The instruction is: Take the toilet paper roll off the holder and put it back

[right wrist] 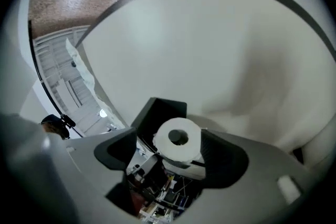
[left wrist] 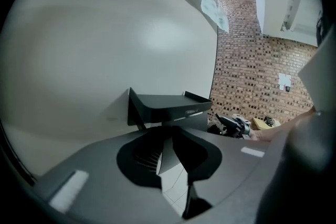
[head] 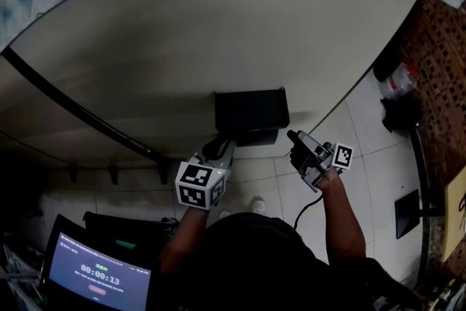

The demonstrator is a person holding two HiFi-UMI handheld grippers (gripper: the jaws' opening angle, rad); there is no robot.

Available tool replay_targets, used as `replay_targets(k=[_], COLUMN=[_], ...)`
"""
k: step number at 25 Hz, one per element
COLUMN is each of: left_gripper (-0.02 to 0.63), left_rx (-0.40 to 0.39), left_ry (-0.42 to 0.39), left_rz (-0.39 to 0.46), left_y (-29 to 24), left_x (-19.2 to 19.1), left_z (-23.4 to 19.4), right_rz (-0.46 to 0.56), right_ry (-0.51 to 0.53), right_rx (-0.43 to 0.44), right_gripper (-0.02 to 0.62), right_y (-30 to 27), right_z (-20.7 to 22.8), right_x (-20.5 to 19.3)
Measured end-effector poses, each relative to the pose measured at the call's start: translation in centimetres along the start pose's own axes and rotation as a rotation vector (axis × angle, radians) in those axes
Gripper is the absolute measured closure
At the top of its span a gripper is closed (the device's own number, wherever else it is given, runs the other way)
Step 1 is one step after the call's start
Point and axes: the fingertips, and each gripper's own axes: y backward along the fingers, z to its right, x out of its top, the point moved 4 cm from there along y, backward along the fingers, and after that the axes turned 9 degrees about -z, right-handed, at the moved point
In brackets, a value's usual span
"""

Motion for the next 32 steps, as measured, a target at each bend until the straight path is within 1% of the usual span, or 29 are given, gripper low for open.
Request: replay_targets(k=[2, 4, 5, 6, 9, 11, 15, 18, 19, 21, 22, 23, 24, 25, 26, 27, 28, 29, 32], left_gripper=[0.531, 0.531, 0.531, 0.531, 0.529, 0.529, 0.537, 0.54, 0.548, 0.577, 0.589, 0.589, 0.589, 0.589, 0.589, 0.589, 0.589, 0.589, 0.589], left_rx=[0.002, 0.0, -0.002, -0.006, -0.031, -0.06, -0.103, -0.091, -0.074, -0.02, 0.013, 0.048, 0.083, 0.118, 0.151, 0.181, 0.207, 0.231, 0.275], left_ry=[0.0, -0.002, 0.0, 0.004, 0.029, 0.078, 0.206, 0.245, 0.247, 0.227, 0.205, 0.178, 0.149, 0.118, 0.087, 0.056, 0.027, 0.003, -0.038], left_rz=[0.009, 0.018, 0.023, 0.026, 0.035, 0.053, 0.12, 0.136, 0.14, 0.151, 0.16, 0.171, 0.183, 0.197, 0.211, 0.227, 0.245, 0.264, 0.306], left_y=[0.0, 0.1, 0.1, 0.1, 0.1, 0.2, 0.6, 0.9, 1.1, 1.7, 2.0, 2.4, 2.9, 3.3, 3.8, 4.2, 4.7, 5.2, 6.3], left_x=[-0.1, -0.2, -0.3, -0.4, -0.4, -0.4, -0.3, -0.5, -0.5, -0.5, -0.3, 0.0, 0.3, 0.8, 1.3, 1.9, 2.5, 3.1, 4.6], left_z=[0.0, 0.1, 0.1, 0.1, 0.4, 0.5, -0.1, -0.9, -1.2, -1.8, -2.0, -2.2, -2.4, -2.5, -2.6, -2.6, -2.6, -2.5, -2.1], right_rz=[0.087, 0.166, 0.187, 0.192, 0.155, 0.142, 0.19, 0.206, 0.211, 0.25, 0.297, 0.356, 0.414, 0.455, 0.472, 0.468, 0.45, 0.426, 0.352], right_ry=[0.035, 0.073, 0.093, 0.115, 0.179, 0.203, 0.205, 0.209, 0.223, 0.274, 0.3, 0.319, 0.335, 0.354, 0.381, 0.423, 0.48, 0.55, 0.81], right_rx=[0.013, 0.031, 0.042, 0.051, 0.046, 0.037, 0.066, 0.071, 0.049, -0.054, -0.115, -0.159, -0.175, -0.173, -0.17, -0.178, -0.204, -0.248, -0.435], right_gripper=[0.263, 0.377, 0.393, 0.422, 0.431, 0.431, 0.43, 0.43, 0.43, 0.44, 0.498, 0.576, 0.595, 0.595, 0.595, 0.595, 0.595, 0.595, 0.595], right_y=[1.1, 2.0, 2.2, 2.3, 1.9, 1.7, 2.0, 2.0, 2.0, 2.4, 2.8, 3.3, 3.6, 3.6, 3.4, 2.9, 2.2, 1.6, -0.2], right_z=[-1.4, -2.8, -3.4, -4.0, -4.9, -5.0, -5.3, -5.4, -5.4, -5.4, -5.5, -5.9, -6.6, -7.5, -8.5, -9.4, -10.4, -11.3, -14.0], right_x=[0.6, 0.9, 0.9, 0.8, 0.2, -0.1, 0.1, 0.5, 0.6, 1.1, 1.6, 2.1, 2.5, 2.8, 3.0, 3.1, 3.1, 3.1, 3.0])
